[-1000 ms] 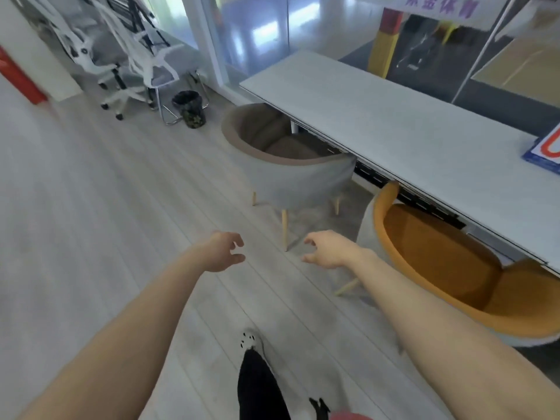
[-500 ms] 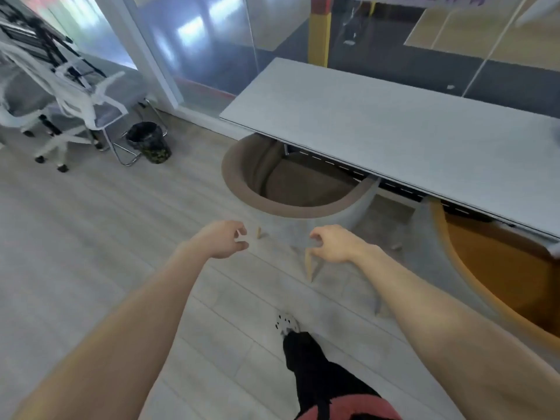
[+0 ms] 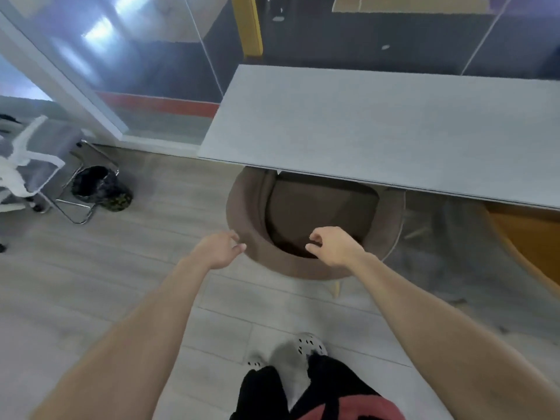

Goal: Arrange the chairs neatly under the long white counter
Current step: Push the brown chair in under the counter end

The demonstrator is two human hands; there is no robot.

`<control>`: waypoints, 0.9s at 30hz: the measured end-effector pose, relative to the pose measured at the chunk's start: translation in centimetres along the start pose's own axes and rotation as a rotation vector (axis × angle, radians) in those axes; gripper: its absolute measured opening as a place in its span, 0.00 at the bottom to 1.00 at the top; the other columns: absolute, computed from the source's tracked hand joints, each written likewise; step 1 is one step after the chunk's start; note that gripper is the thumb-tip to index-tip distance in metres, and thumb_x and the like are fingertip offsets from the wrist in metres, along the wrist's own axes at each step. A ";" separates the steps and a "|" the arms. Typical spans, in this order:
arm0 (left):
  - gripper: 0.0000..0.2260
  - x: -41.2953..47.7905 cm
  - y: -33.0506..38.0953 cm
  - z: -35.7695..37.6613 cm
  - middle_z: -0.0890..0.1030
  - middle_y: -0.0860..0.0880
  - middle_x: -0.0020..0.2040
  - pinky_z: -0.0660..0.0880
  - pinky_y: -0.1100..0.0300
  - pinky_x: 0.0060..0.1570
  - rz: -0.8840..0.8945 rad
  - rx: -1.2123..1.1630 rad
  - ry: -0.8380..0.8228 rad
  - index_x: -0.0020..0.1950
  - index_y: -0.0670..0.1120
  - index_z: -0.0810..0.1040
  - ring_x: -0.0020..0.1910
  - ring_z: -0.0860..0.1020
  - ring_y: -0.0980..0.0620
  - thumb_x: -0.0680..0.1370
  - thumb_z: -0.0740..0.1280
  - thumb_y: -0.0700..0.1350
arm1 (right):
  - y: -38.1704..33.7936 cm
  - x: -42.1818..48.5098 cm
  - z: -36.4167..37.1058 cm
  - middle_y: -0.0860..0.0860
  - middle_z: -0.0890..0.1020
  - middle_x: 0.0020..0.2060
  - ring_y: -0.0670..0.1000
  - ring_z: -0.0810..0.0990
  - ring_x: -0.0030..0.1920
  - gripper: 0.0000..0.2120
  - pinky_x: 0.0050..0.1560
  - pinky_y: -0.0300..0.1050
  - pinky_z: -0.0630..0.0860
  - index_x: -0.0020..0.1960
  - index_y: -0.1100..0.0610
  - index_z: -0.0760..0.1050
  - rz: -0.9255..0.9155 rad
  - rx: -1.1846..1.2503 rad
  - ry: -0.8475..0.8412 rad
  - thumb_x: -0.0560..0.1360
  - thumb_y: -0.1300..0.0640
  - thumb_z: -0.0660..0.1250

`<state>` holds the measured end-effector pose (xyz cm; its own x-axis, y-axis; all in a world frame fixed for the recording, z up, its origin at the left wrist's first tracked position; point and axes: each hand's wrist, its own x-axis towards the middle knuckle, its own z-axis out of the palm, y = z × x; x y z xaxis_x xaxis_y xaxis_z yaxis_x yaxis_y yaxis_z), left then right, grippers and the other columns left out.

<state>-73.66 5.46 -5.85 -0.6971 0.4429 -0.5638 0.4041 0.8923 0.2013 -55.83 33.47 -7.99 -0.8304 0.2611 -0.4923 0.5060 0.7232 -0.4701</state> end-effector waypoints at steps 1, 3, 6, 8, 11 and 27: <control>0.24 1.6 -0.2 -0.2 0.79 0.44 0.69 0.74 0.47 0.67 0.004 -0.020 0.007 0.74 0.50 0.76 0.69 0.78 0.40 0.83 0.65 0.63 | 0.2 0.5 0.2 0.51 0.83 0.62 0.54 0.80 0.64 0.20 0.65 0.52 0.77 0.67 0.53 0.80 0.051 0.019 0.041 0.82 0.42 0.67; 0.30 4.5 -0.6 -0.3 0.73 0.41 0.74 0.71 0.44 0.71 -0.029 -0.096 0.000 0.79 0.50 0.69 0.72 0.75 0.38 0.82 0.64 0.65 | 0.8 0.9 1.3 0.53 0.80 0.66 0.57 0.75 0.70 0.21 0.70 0.57 0.73 0.70 0.54 0.78 0.177 0.014 0.160 0.82 0.43 0.67; 0.37 7.6 -0.6 -0.2 0.62 0.38 0.81 0.68 0.41 0.75 -0.072 -0.212 -0.001 0.85 0.53 0.59 0.77 0.70 0.35 0.81 0.66 0.66 | 1.6 -0.2 3.7 0.57 0.70 0.77 0.60 0.58 0.82 0.27 0.78 0.64 0.62 0.76 0.55 0.72 0.442 -0.023 0.324 0.82 0.42 0.66; 0.40 9.3 -0.6 0.0 0.59 0.38 0.82 0.67 0.41 0.75 -0.076 -0.273 -0.007 0.86 0.54 0.55 0.79 0.68 0.36 0.80 0.68 0.65 | 1.8 -1.0 5.4 0.60 0.60 0.83 0.62 0.47 0.85 0.34 0.79 0.69 0.56 0.80 0.56 0.65 0.635 -0.004 0.383 0.80 0.40 0.67; 0.45 11.8 -1.1 0.9 0.60 0.38 0.82 0.74 0.40 0.70 -0.088 -0.318 -0.038 0.87 0.57 0.49 0.75 0.70 0.35 0.78 0.72 0.63 | 1.7 -1.4 7.6 0.60 0.46 0.86 0.63 0.39 0.85 0.46 0.78 0.76 0.53 0.85 0.54 0.52 0.884 0.129 0.379 0.77 0.37 0.69; 0.48 15.1 0.3 4.2 0.80 0.37 0.65 0.76 0.45 0.62 -0.270 -0.473 0.133 0.86 0.62 0.45 0.61 0.81 0.34 0.76 0.72 0.44 | 3.1 0.5 8.4 0.62 0.62 0.76 0.67 0.76 0.66 0.54 0.61 0.58 0.77 0.85 0.40 0.35 1.129 0.633 0.586 0.77 0.52 0.72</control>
<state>-81.60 12.01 -17.65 -0.8200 0.1727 -0.5457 -0.0879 0.9041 0.4182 -52.74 30.44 -15.89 0.1877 0.8326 -0.5211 0.8393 -0.4115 -0.3552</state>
